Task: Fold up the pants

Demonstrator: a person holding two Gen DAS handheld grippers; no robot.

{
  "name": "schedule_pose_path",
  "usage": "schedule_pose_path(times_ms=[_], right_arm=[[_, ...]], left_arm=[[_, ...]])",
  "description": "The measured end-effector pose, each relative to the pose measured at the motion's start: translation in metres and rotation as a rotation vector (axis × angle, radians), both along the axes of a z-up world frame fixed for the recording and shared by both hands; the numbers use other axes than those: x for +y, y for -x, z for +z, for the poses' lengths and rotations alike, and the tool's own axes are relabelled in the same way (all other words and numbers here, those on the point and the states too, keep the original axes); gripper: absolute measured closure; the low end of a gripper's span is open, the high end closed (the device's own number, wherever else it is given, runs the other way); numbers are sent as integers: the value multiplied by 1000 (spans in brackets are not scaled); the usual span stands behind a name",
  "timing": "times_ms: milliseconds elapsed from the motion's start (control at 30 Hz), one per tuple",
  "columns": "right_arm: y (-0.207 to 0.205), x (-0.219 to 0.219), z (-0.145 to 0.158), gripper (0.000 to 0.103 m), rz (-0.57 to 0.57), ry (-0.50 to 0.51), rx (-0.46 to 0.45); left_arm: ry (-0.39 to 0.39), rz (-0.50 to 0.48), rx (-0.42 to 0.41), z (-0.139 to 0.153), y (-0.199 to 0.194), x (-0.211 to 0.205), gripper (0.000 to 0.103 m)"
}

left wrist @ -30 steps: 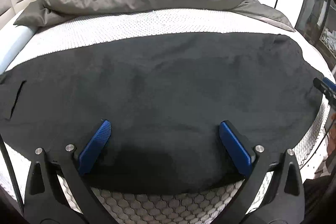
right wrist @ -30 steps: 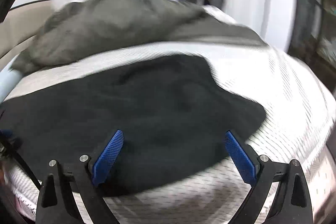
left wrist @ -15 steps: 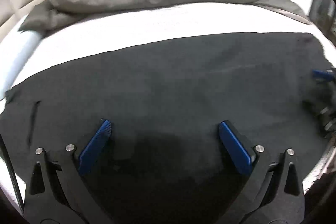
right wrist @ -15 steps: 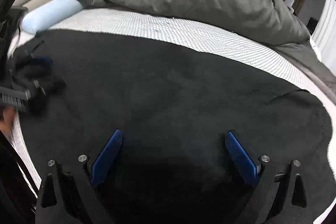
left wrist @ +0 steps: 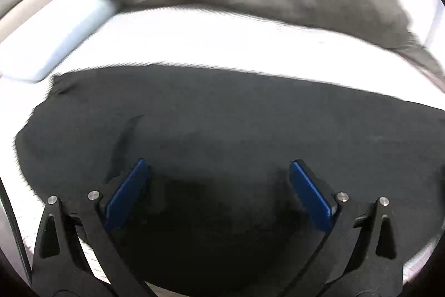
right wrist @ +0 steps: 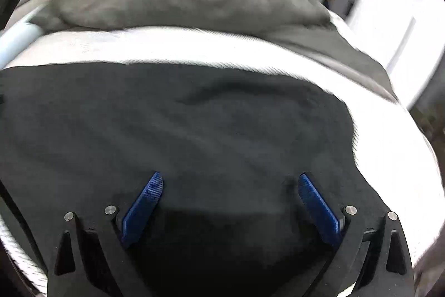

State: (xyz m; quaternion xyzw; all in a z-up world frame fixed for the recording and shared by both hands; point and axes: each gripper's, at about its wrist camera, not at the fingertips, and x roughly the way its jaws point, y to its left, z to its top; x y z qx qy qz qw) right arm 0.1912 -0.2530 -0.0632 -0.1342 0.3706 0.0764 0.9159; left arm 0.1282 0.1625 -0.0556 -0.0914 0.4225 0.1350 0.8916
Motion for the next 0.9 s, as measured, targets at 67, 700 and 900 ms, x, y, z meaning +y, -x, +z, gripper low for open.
schedule_pose_path(times_ms=[67, 700, 900], right_arm=[[-2, 30, 9, 3, 72, -68, 1], [-68, -15, -19, 4, -288, 70, 116], [-62, 40, 18, 12, -119, -132, 79]], left_arm=[[13, -107, -9, 8, -15, -29, 1], [-106, 114, 166, -21, -65, 18, 0], [8, 200, 78, -11, -55, 48, 1]])
